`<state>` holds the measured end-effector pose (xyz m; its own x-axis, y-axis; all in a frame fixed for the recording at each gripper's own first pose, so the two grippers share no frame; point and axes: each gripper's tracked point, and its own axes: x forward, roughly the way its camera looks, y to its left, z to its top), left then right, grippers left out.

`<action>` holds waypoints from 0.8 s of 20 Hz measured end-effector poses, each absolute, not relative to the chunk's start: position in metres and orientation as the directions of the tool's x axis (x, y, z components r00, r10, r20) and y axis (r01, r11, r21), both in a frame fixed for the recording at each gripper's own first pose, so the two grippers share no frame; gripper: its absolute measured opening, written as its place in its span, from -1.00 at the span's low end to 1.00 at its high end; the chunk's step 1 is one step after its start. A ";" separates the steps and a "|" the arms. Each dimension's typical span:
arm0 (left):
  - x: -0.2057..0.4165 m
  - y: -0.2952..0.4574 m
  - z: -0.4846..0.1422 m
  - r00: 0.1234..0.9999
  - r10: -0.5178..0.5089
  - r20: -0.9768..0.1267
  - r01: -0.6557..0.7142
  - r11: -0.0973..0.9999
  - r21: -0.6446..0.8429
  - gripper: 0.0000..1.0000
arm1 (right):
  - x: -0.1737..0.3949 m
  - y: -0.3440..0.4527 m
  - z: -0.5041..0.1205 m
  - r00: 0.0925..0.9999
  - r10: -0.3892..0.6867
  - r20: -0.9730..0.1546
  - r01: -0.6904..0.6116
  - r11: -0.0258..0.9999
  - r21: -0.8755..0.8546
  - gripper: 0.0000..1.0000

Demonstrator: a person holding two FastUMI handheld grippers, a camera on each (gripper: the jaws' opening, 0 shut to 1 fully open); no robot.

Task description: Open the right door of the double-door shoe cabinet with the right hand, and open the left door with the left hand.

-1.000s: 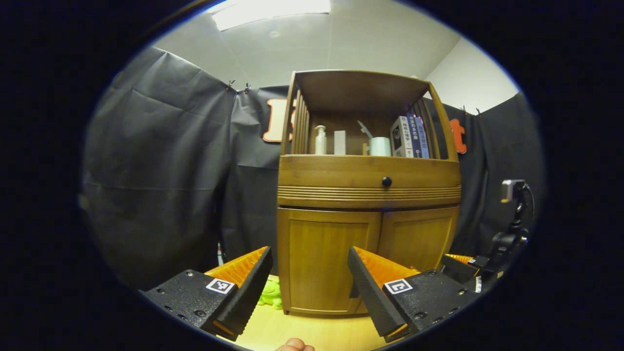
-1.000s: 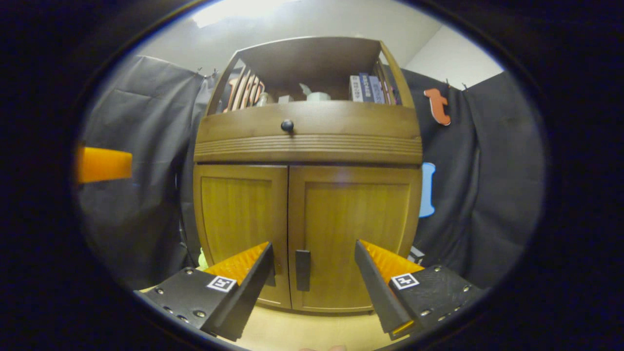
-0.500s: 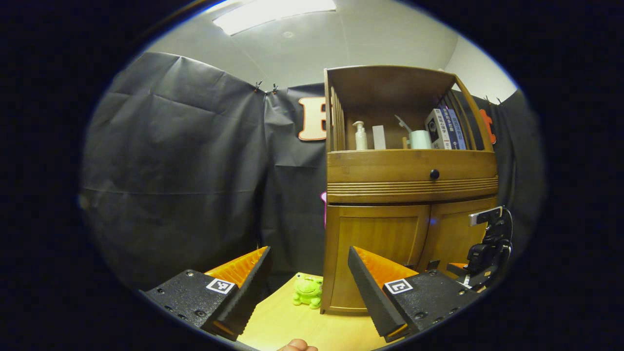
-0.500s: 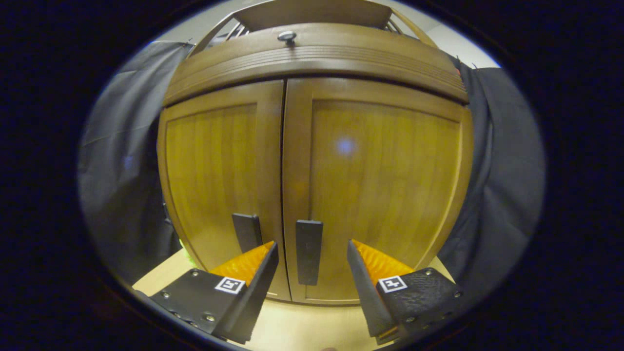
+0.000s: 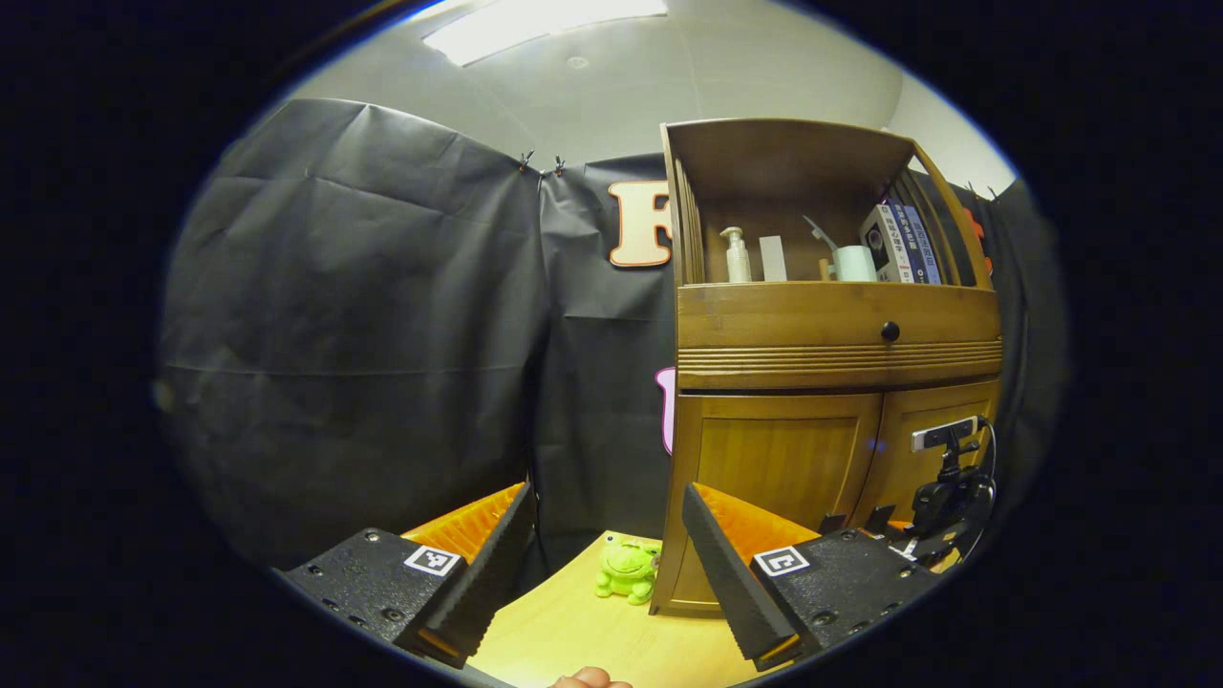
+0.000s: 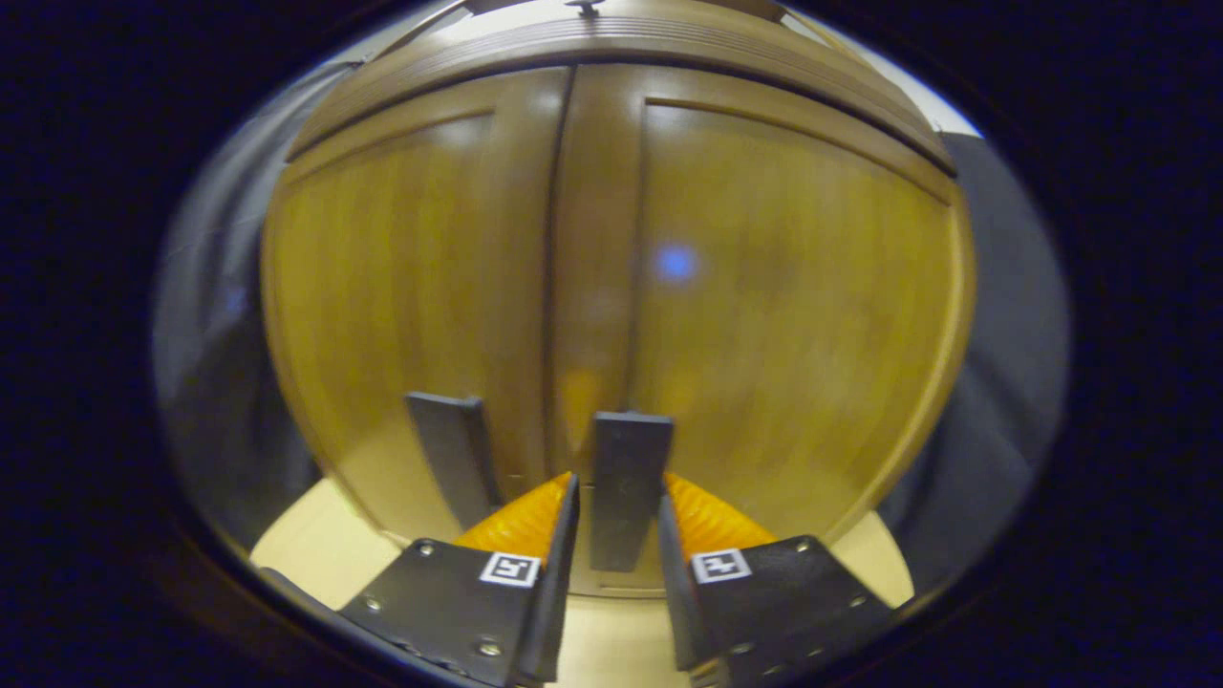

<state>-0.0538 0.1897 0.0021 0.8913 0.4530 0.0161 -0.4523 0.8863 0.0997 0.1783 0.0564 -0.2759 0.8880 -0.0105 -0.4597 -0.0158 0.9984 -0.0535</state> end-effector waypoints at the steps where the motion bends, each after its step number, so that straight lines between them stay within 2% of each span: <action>1: -0.054 0.192 0.002 0.891 0.453 0.016 -0.453 0.886 0.097 0.84 | 0.179 0.053 -0.279 0.881 -0.035 -0.472 0.006 0.998 -0.063 -0.19; 2: -0.053 0.192 0.001 0.891 0.453 0.015 -0.452 0.887 0.094 0.84 | 0.171 0.056 -0.269 0.886 -0.020 -0.463 0.004 0.999 -0.035 -0.20; 3: -0.053 0.193 0.001 0.892 0.452 0.013 -0.451 0.888 0.090 0.84 | 0.182 0.055 -0.277 0.885 -0.028 -0.466 0.012 0.999 -0.037 -0.38; 4: -0.052 0.193 0.000 0.893 0.450 0.012 -0.449 0.889 0.087 0.84 | 0.180 0.053 -0.277 0.888 -0.031 -0.458 0.010 0.999 -0.047 -0.30; 5: -0.052 0.193 0.000 0.895 0.446 0.011 -0.446 0.891 0.083 0.92 | 0.180 0.052 -0.280 0.889 -0.038 -0.456 0.013 0.998 -0.058 -0.38; 6: -0.052 0.193 -0.001 0.897 0.442 0.009 -0.442 0.894 0.080 0.99 | 0.180 0.052 -0.279 0.892 -0.045 -0.449 0.019 0.998 -0.061 -0.38; 7: -0.051 0.192 -0.001 0.899 0.439 0.008 -0.438 0.896 0.078 0.84 | 0.182 0.051 -0.279 0.891 -0.049 -0.451 0.031 0.998 -0.048 -0.38; 8: -0.051 0.191 -0.001 0.900 0.435 0.008 -0.434 0.898 0.076 0.99 | 0.179 0.053 -0.276 0.894 -0.051 -0.445 0.040 0.999 -0.035 -0.55; 9: -0.051 0.191 -0.001 0.902 0.432 0.008 -0.432 0.899 0.073 0.99 | 0.178 0.053 -0.276 0.892 -0.050 -0.450 0.038 0.999 -0.034 -0.55; 10: -0.051 0.190 -0.001 0.903 0.429 0.008 -0.429 0.901 0.070 0.84 | 0.178 0.053 -0.274 0.893 -0.049 -0.447 0.036 0.999 -0.037 -0.47; 11: -0.051 0.189 -0.001 0.905 0.425 0.008 -0.424 0.903 0.066 0.84 | 0.178 0.052 -0.274 0.893 -0.047 -0.447 0.033 0.999 -0.038 -0.55; 16: -0.047 0.174 -0.004 0.921 0.389 0.001 -0.389 0.920 0.045 0.84 | 0.176 0.050 -0.271 0.897 -0.043 -0.441 0.035 0.999 -0.028 -0.55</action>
